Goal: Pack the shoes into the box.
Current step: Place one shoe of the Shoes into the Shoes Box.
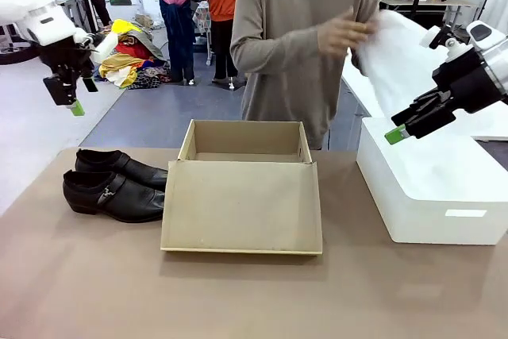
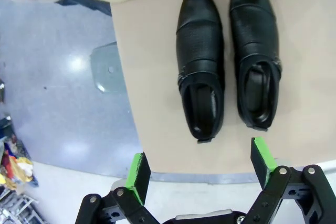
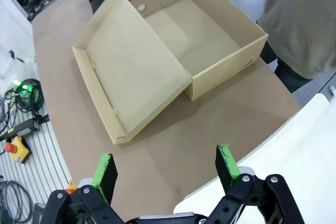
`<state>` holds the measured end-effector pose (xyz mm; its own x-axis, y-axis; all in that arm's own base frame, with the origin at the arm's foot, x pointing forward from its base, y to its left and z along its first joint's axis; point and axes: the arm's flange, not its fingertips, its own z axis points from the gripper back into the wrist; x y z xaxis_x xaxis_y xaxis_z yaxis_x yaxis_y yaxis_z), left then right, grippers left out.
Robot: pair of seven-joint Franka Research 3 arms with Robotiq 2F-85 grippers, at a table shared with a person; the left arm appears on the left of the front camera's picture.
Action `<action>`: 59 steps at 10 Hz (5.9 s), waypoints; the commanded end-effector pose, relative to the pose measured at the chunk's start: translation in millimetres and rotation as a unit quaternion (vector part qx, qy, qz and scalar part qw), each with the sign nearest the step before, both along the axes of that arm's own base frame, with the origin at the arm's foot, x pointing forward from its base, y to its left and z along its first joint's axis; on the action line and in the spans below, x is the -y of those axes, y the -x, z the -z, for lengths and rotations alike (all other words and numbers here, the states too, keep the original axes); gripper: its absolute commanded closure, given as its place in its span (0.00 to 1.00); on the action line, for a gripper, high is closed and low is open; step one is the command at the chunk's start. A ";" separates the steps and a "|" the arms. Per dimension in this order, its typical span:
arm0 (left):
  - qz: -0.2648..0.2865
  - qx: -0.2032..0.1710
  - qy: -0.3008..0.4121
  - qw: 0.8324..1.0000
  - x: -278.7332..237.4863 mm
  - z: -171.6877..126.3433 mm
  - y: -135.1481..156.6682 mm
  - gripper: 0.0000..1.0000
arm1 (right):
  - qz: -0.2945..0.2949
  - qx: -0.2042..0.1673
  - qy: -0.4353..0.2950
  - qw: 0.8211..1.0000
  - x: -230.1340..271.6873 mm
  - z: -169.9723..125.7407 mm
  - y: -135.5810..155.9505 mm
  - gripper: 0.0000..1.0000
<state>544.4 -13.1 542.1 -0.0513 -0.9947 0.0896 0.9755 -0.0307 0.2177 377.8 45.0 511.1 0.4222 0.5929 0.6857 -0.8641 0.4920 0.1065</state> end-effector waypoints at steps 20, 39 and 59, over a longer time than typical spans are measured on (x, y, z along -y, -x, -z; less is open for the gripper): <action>-0.021 -0.082 -0.016 0.996 -8.6 75.6 -75.8 0.00 | -0.012 0.012 -0.013 1.000 0.7 1.1 -3.6 0.00; -0.019 -0.148 -0.023 0.989 -17.1 175.4 -104.3 0.00 | -0.012 0.012 -0.013 1.000 0.7 1.1 -3.6 0.00; -0.015 -0.179 -0.036 0.983 -23.8 195.4 -110.9 1.00 | -0.012 0.012 -0.013 1.000 0.7 1.1 -3.6 0.00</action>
